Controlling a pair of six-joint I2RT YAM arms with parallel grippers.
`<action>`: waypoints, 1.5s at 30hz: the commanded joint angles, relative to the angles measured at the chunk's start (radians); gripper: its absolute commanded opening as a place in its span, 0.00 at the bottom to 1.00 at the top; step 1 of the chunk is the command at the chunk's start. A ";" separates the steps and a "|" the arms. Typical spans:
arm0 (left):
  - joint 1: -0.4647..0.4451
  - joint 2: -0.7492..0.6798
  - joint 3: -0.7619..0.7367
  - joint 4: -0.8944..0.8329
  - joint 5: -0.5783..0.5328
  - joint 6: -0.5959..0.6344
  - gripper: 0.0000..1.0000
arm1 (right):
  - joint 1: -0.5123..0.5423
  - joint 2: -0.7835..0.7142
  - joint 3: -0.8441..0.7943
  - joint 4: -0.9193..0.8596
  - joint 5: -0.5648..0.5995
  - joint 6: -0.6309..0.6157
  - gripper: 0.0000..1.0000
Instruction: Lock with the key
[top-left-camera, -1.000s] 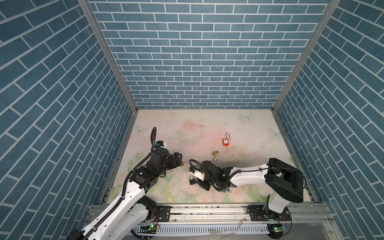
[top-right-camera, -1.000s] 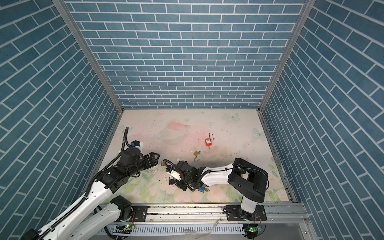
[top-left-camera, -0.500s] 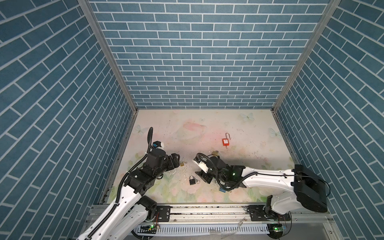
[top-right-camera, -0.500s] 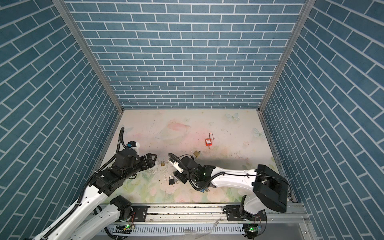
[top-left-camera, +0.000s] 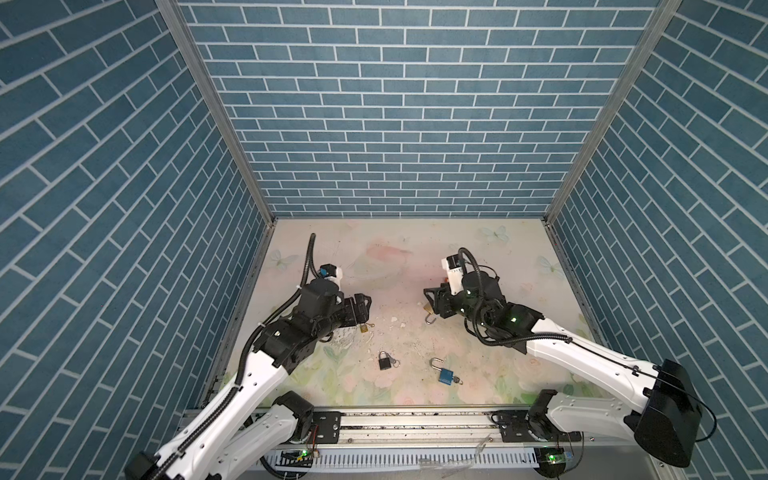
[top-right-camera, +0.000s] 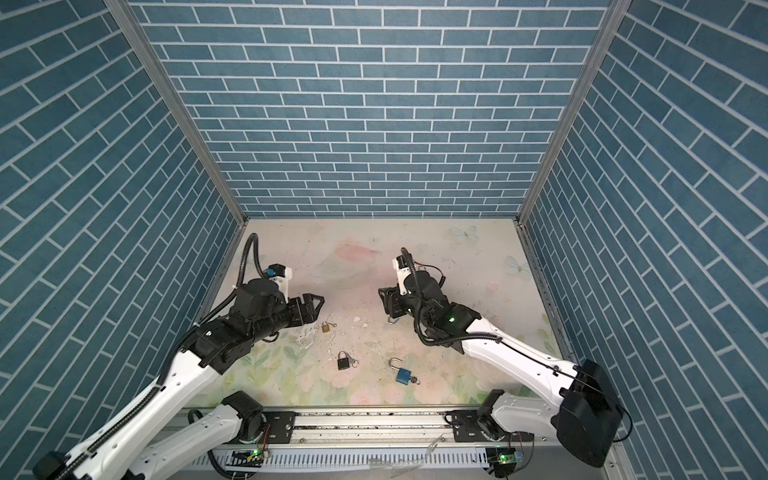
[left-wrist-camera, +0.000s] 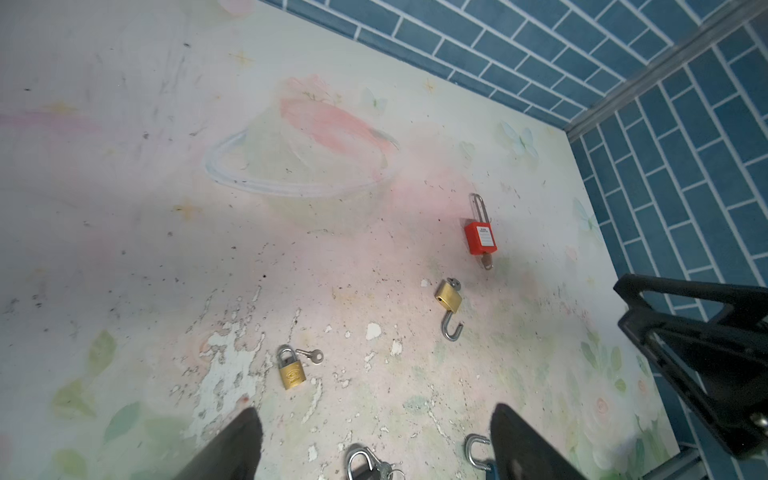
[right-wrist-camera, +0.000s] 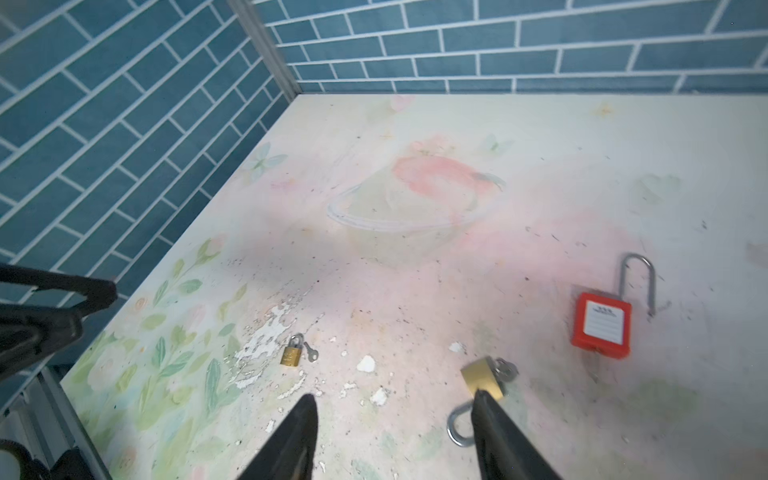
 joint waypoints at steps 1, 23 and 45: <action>-0.093 0.100 0.070 0.008 -0.085 0.050 0.88 | -0.096 -0.065 -0.053 -0.086 -0.052 0.145 0.62; -0.290 0.360 0.093 0.101 -0.114 0.028 0.87 | -0.254 0.276 -0.076 0.016 -0.468 0.067 0.72; -0.112 0.163 -0.080 0.129 -0.013 0.076 0.88 | -0.034 0.613 0.115 0.038 -0.430 0.153 0.72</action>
